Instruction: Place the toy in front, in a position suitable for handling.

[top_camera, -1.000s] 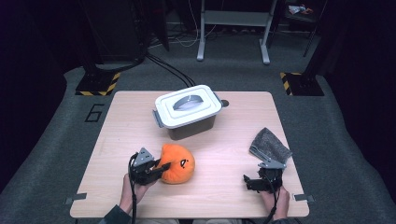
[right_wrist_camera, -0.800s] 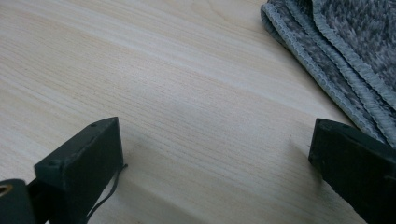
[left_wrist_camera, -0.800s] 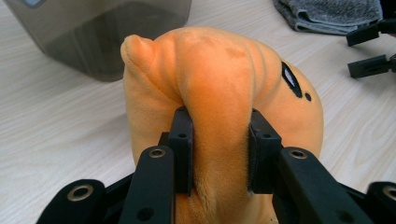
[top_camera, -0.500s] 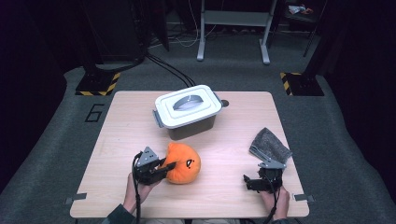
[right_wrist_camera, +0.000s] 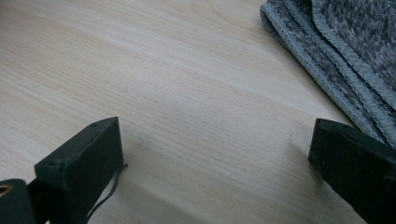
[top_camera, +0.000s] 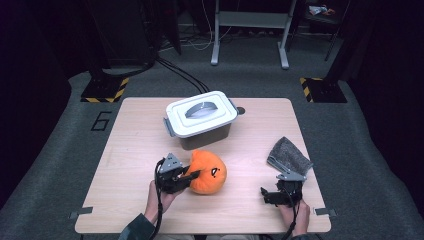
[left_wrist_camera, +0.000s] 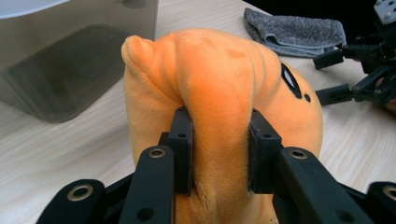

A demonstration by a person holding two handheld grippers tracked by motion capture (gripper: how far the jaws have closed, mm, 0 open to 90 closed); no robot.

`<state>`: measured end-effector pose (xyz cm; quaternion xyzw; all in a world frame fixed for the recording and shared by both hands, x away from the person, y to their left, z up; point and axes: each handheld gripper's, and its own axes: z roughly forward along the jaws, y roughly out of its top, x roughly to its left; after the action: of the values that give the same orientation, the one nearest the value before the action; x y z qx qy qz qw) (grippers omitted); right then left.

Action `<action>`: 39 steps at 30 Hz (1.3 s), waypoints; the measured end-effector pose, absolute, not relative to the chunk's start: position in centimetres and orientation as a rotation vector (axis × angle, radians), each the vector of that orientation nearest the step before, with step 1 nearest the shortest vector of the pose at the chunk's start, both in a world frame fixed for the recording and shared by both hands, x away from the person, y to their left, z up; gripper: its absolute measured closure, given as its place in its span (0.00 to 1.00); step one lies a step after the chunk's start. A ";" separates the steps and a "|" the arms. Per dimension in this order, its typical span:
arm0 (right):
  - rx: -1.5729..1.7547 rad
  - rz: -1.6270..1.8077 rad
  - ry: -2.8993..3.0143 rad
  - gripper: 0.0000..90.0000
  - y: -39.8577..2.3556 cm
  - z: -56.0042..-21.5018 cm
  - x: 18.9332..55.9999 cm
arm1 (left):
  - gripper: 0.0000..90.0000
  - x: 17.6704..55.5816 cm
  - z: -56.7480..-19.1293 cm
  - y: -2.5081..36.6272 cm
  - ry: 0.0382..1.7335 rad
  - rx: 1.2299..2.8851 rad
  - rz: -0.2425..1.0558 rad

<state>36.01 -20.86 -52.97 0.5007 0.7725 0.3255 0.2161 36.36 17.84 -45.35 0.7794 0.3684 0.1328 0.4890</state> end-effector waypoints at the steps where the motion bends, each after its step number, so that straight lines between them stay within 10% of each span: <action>1: 1.388 0.902 2.141 0.02 -20.9 -53.0 36.0 | 0.76 36.5 -45.3 17.8 0.888 1.906 0.319; 32: 1.377 0.903 2.144 0.03 -20.9 -53.0 36.0 | 0.75 38.7 -47.4 9.9 0.986 1.869 0.238; 39: 1.382 0.905 2.141 0.03 -20.9 -53.0 36.0 | 0.51 38.3 -47.3 9.2 0.949 1.950 0.373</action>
<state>35.98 -20.89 -52.97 0.4989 0.7729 0.3266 0.2168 38.29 9.22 -47.33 0.7899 0.3845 0.1511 0.4532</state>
